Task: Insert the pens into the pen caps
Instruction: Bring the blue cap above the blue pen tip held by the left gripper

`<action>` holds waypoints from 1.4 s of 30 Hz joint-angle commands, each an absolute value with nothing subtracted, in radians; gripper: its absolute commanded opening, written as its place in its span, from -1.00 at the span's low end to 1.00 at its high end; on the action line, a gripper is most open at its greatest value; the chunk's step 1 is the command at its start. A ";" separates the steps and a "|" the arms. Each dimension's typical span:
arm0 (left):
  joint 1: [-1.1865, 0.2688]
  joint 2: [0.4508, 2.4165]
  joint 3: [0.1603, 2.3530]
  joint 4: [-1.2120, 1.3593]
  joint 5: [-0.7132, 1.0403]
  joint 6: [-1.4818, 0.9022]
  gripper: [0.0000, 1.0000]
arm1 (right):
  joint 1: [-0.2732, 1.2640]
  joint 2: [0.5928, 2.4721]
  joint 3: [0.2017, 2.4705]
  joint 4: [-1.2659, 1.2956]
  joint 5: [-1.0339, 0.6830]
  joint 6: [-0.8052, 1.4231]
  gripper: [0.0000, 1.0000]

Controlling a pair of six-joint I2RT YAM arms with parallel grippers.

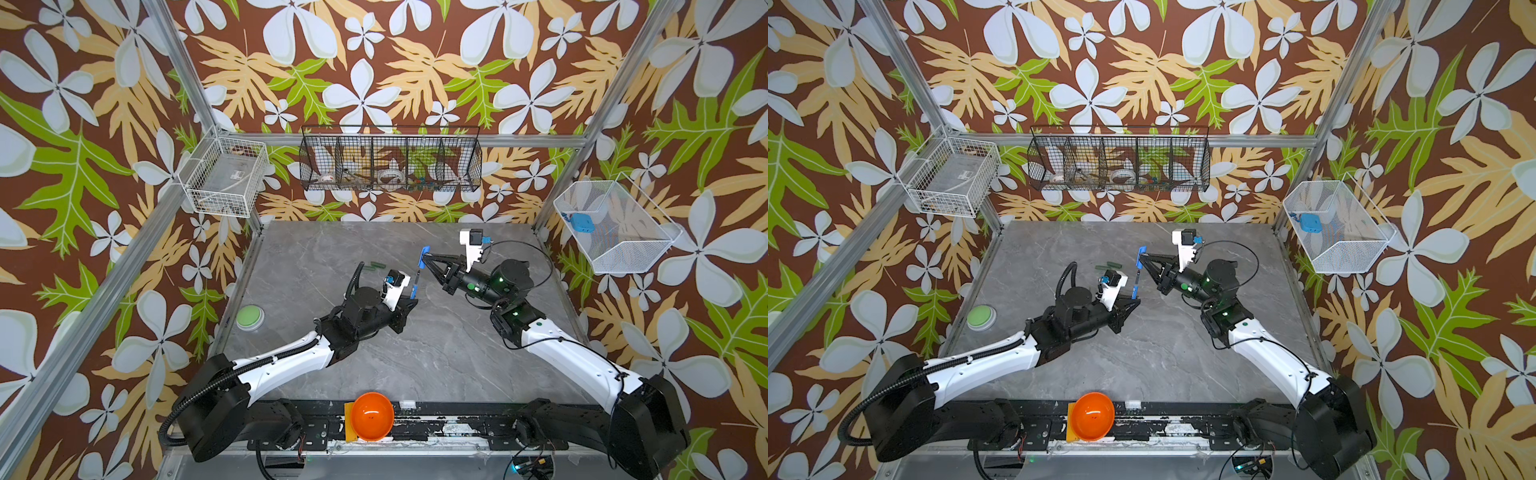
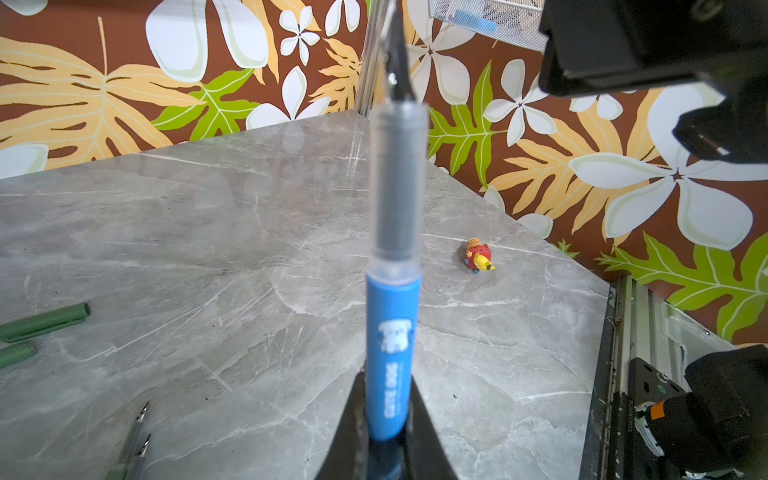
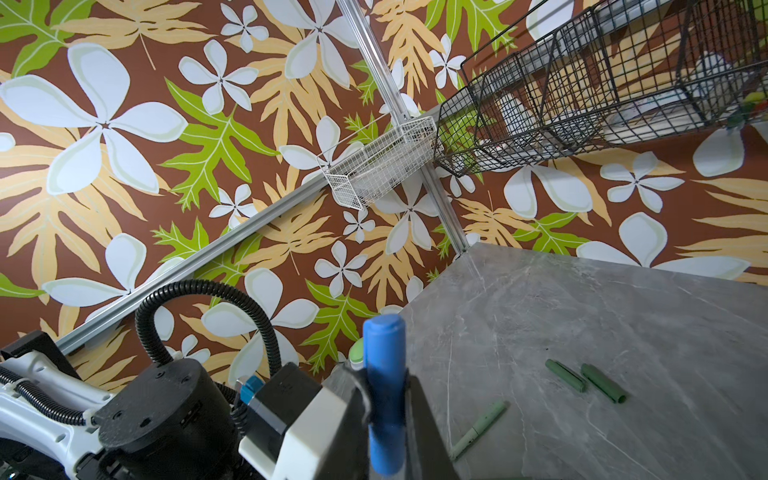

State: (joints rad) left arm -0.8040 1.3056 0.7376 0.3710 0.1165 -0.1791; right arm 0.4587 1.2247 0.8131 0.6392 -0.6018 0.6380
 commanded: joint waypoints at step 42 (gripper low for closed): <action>-0.805 1.326 0.761 0.500 0.155 -0.238 -1.00 | 0.486 1.232 0.759 0.680 -0.622 0.634 -0.72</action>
State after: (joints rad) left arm -0.8043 1.3209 0.7486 0.4534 0.1440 -0.2352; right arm 0.4843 1.2396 0.7551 0.6884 -0.5957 0.6319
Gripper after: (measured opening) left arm 0.126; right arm 0.139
